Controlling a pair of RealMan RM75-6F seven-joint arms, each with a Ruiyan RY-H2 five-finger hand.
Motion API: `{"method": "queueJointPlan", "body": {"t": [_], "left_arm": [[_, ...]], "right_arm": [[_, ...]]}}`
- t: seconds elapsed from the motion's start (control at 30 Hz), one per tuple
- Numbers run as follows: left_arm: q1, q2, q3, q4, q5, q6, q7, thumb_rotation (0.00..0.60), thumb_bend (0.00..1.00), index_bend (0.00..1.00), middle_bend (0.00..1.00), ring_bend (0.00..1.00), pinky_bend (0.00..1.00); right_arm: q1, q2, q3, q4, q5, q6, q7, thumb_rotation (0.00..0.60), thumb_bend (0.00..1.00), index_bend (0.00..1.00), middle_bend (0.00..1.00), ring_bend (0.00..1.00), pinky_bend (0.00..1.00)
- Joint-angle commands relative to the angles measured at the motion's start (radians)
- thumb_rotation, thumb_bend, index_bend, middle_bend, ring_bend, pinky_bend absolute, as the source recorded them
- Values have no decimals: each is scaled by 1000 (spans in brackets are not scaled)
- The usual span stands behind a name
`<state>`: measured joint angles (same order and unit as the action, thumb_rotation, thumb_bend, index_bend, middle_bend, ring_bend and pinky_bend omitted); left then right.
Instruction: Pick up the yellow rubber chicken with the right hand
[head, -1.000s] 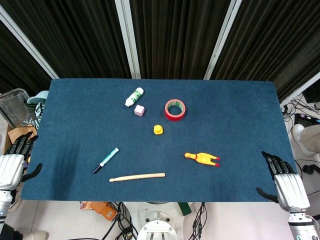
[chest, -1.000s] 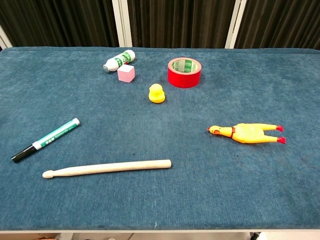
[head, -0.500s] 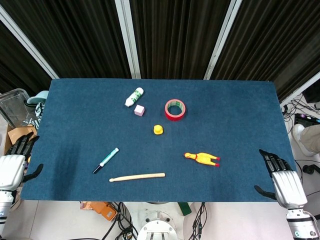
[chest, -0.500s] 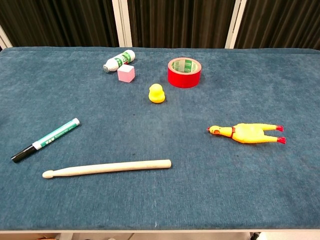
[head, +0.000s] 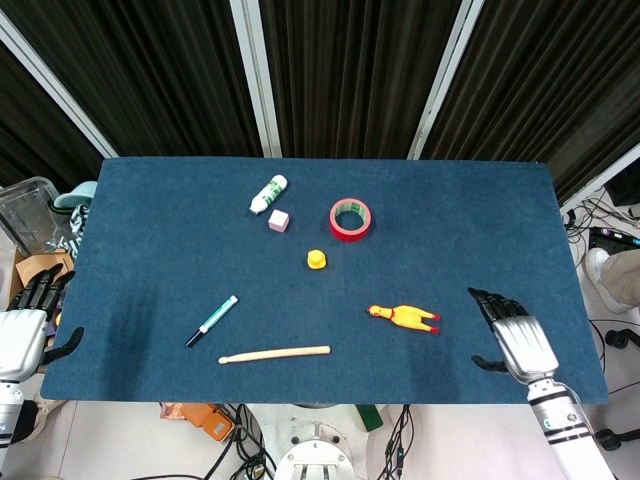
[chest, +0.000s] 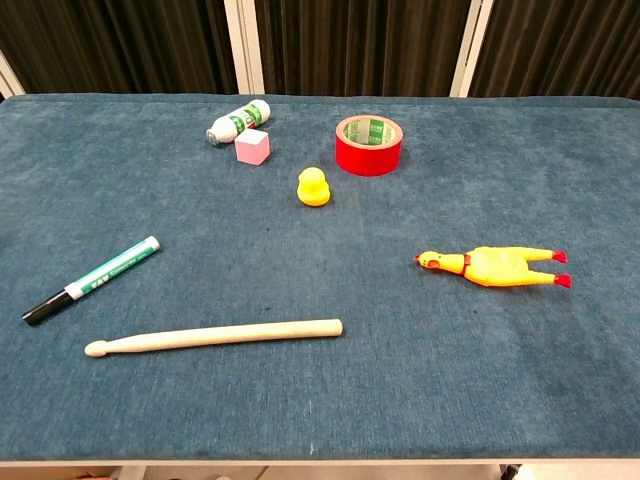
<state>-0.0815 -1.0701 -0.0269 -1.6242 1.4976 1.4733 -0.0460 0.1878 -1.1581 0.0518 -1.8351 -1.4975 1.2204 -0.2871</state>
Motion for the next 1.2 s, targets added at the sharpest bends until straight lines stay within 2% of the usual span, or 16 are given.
{"method": "queueJointPlan", "body": {"t": [0.03, 0.23, 0.33, 0.67, 1.03, 1.2], "left_arm": [[0, 0, 0, 0, 2, 1, 1, 600, 300, 96, 0, 24, 182], [-1, 1, -1, 2, 0, 0, -2, 600, 299, 96, 0, 24, 182], [-1, 2, -2, 2, -1, -2, -4, 600, 300, 96, 0, 24, 182], [-2, 5, -1, 3, 0, -5, -9, 600, 300, 96, 0, 24, 182], [-3, 6, 0, 3, 0, -8, -10, 600, 300, 96, 0, 24, 182], [0, 8, 0, -1, -1, -4, -10, 600, 299, 96, 0, 24, 182]], "right_arm": [[63, -70, 38, 40, 74, -70, -59, 600, 184, 158, 218, 273, 295], [130, -171, 65, 117, 127, -122, -99, 600, 184, 328, 310, 389, 371], [156, -205, 67, 142, 143, -144, -112, 600, 183, 361, 325, 414, 389], [214, -286, 70, 197, 185, -173, -143, 600, 184, 372, 338, 437, 433], [245, -323, 50, 218, 222, -190, -154, 600, 184, 375, 344, 439, 440], [250, -351, 51, 246, 245, -178, -160, 600, 184, 424, 386, 478, 501]]}}
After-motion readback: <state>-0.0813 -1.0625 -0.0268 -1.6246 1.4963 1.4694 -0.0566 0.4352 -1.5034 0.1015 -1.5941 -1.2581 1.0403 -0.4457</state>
